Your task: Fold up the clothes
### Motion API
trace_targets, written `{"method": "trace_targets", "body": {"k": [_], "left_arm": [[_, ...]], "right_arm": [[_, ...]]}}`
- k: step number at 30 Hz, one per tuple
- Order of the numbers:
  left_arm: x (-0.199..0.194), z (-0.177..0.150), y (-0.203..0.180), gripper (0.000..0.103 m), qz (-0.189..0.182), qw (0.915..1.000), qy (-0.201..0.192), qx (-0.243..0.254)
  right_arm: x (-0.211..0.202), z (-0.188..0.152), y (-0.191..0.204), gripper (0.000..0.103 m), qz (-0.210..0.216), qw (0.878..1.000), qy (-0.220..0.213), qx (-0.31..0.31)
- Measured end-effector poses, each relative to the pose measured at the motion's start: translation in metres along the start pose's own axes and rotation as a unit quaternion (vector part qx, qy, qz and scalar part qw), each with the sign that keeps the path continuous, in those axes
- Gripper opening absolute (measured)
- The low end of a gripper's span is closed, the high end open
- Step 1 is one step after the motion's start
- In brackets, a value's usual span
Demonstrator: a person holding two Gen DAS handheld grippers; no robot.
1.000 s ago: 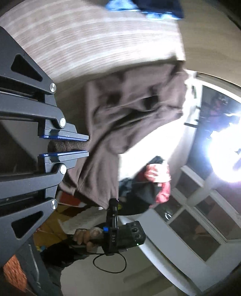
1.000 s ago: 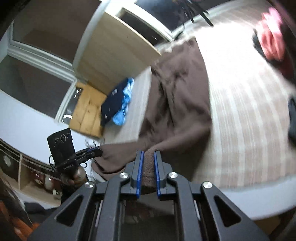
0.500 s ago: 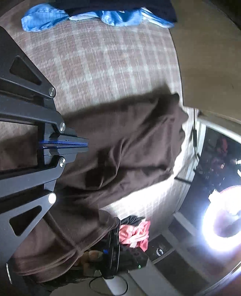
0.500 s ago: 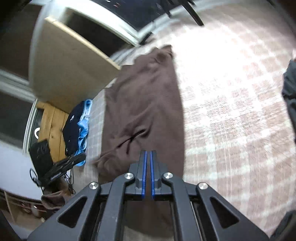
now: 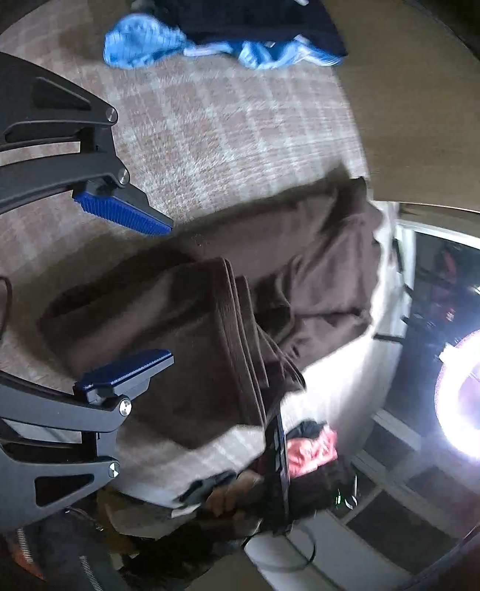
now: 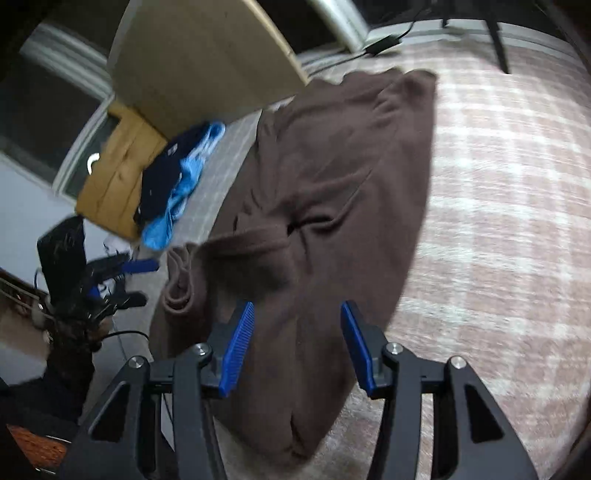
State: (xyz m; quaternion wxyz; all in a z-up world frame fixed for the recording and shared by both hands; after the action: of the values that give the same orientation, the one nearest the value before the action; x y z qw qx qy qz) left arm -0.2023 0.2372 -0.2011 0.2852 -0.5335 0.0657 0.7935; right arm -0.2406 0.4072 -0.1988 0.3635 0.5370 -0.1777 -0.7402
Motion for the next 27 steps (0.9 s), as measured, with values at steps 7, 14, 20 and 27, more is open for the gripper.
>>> {"method": "trace_targets", "body": {"k": [7,14,20,27], "left_arm": [[0.035,0.008,-0.004,0.022,-0.037,0.999,0.024,-0.004],[-0.017,0.021,-0.015,0.007,-0.038,0.9982,-0.032,0.033],[-0.022,0.048,0.005,0.007,-0.025,0.9978,-0.053,0.032],[0.06,0.05,0.033,0.01,0.014,0.9991,0.018,0.037]], "right_arm": [[0.022,-0.005,0.009,0.025,-0.017,1.0,0.01,-0.021],[-0.025,-0.016,0.041,0.01,0.026,0.999,-0.046,0.004],[-0.049,-0.01,0.017,0.01,0.021,0.995,-0.078,0.056],[0.008,-0.011,-0.034,0.015,-0.002,0.995,-0.008,0.103]]}}
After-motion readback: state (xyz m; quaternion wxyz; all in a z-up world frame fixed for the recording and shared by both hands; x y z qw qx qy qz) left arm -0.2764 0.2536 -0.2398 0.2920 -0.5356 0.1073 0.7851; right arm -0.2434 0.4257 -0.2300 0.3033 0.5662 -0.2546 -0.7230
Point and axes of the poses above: each gripper's, at about its wrist camera, not at the fingertips, and x roughly the way its jaws point, y to its left, z to its top, the point moved 9 cm from there along x, roughly the way its jaws point, and after that the axes turned 8 degrees about z, right-handed, at the moved point
